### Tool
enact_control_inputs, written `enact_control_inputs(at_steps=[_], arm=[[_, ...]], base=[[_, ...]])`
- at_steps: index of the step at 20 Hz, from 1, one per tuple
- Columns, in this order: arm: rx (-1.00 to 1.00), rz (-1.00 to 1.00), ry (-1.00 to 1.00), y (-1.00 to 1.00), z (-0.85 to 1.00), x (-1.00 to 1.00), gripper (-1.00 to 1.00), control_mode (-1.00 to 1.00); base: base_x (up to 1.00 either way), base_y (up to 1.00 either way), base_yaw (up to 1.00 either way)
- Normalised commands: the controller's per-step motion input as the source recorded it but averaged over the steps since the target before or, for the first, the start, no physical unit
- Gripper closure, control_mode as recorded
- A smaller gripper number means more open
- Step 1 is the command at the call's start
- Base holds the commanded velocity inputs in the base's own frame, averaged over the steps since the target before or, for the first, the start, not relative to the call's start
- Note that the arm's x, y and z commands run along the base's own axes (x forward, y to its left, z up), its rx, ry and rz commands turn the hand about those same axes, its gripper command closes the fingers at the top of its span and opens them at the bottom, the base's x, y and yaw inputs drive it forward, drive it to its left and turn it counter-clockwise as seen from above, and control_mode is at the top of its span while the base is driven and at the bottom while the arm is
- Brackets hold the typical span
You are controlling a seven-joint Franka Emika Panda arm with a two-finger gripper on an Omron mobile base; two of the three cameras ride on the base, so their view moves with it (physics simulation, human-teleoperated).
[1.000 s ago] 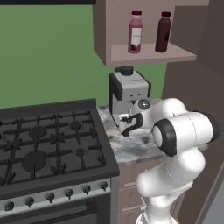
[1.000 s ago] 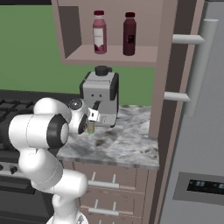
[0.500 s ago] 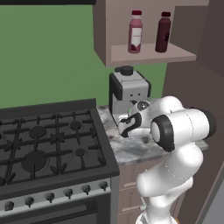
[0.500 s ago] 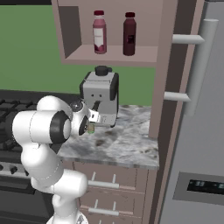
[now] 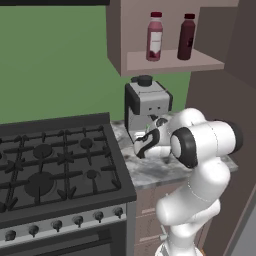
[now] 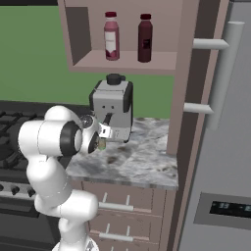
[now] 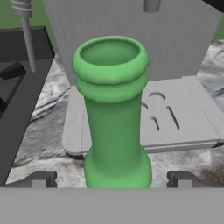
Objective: Sort all alcoholic drinks to one cabinet, and non-alcoholic drinks to the other.
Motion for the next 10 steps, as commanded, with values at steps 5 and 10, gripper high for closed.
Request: enact_control_inputs(at_steps=[5, 10], arm=[[0.01, 0.01, 0.00, -0.01, 0.00, 0.22, -1.00, -1.00], [0.01, 0.01, 0.00, -0.04, -0.07, 0.21, -1.00, -1.00]], base=[[0.00, 0.00, 0.00], [0.00, 0.00, 0.00]])
